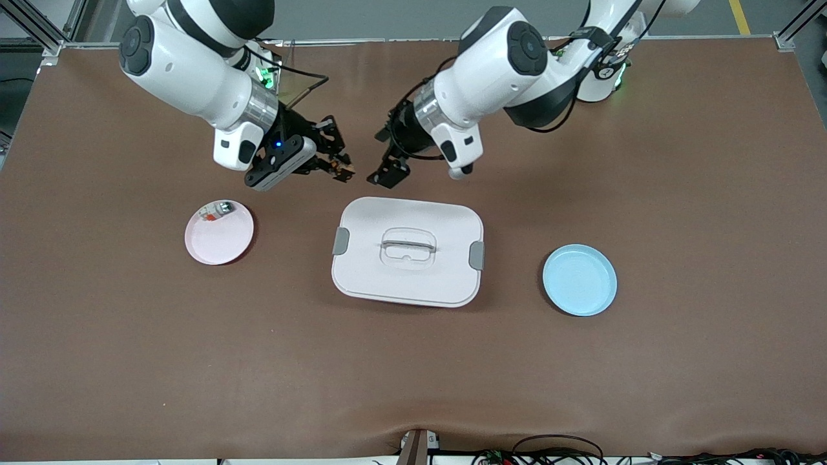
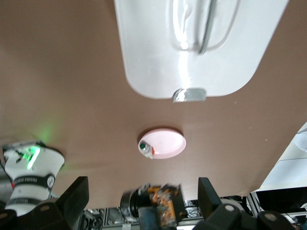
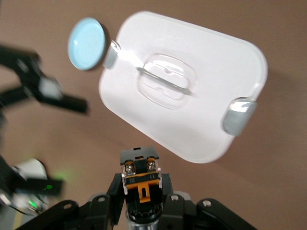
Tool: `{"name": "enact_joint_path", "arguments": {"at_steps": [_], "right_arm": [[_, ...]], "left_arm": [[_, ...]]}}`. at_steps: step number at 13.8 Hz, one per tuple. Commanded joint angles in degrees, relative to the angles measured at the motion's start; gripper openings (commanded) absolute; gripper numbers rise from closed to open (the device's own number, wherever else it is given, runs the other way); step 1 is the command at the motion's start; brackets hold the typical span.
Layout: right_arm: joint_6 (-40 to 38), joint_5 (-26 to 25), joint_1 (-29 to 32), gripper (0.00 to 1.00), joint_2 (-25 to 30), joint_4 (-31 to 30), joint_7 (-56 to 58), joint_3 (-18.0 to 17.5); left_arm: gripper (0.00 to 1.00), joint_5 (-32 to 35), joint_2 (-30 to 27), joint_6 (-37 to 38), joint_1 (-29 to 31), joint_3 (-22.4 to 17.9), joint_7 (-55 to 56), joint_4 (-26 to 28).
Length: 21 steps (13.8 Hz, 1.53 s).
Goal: Transfer orange switch to right arm and place
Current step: 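Carry the switch to the pink plate while the left gripper withdraws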
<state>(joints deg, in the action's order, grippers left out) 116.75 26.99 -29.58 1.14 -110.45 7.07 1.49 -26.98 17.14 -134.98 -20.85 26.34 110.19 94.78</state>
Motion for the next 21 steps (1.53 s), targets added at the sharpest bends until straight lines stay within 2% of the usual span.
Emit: {"name": "enact_joint_path", "arguments": {"at_steps": [1,4,6,8,11,13,15,18,21], "right_arm": [[-5.2,-8.1,2.4,0.0,0.3,1.3,9.2,-0.3],[-8.6,-16.8,4.0,0.0,0.4,1.3,17.9,-0.3],[-10.5,-20.5,4.2,0.0,0.4,1.0,22.6,-0.3],[-11.7,-20.9,5.4,0.0,0.3,0.8,27.6,-0.3],[-11.6,-21.1,8.0,0.0,0.0,-0.8,38.8,-0.3],[-11.3,-23.5,8.8,0.0,0.2,-2.4,44.1,-0.3],[-8.5,-27.8,8.9,0.0,0.6,-6.8,46.3,-0.3],[1.6,-27.8,11.8,0.0,2.0,-16.3,52.1,-0.3],[6.6,-27.8,12.9,0.0,1.9,-20.5,54.9,-0.3]], "left_arm": [[1.0,0.9,-5.6,-0.4,3.9,0.0,-6.4,6.2],[1.0,0.9,-11.5,-0.3,7.6,0.0,-17.7,14.3],[1.0,1.0,-15.3,0.4,9.5,-0.1,-24.8,19.3],[1.0,3.5,-18.1,1.4,11.8,0.0,-30.4,22.8],[1.0,12.4,-22.0,6.1,15.4,0.1,-41.0,26.9],[1.0,14.6,-24.0,8.1,18.3,0.1,-51.9,28.4],[1.0,15.4,-24.9,10.5,22.8,0.1,-66.4,28.5],[1.0,15.5,-27.1,14.1,30.3,0.1,-84.3,28.3],[1.0,18.4,-29.8,15.1,35.9,0.1,-95.9,27.8]]}}
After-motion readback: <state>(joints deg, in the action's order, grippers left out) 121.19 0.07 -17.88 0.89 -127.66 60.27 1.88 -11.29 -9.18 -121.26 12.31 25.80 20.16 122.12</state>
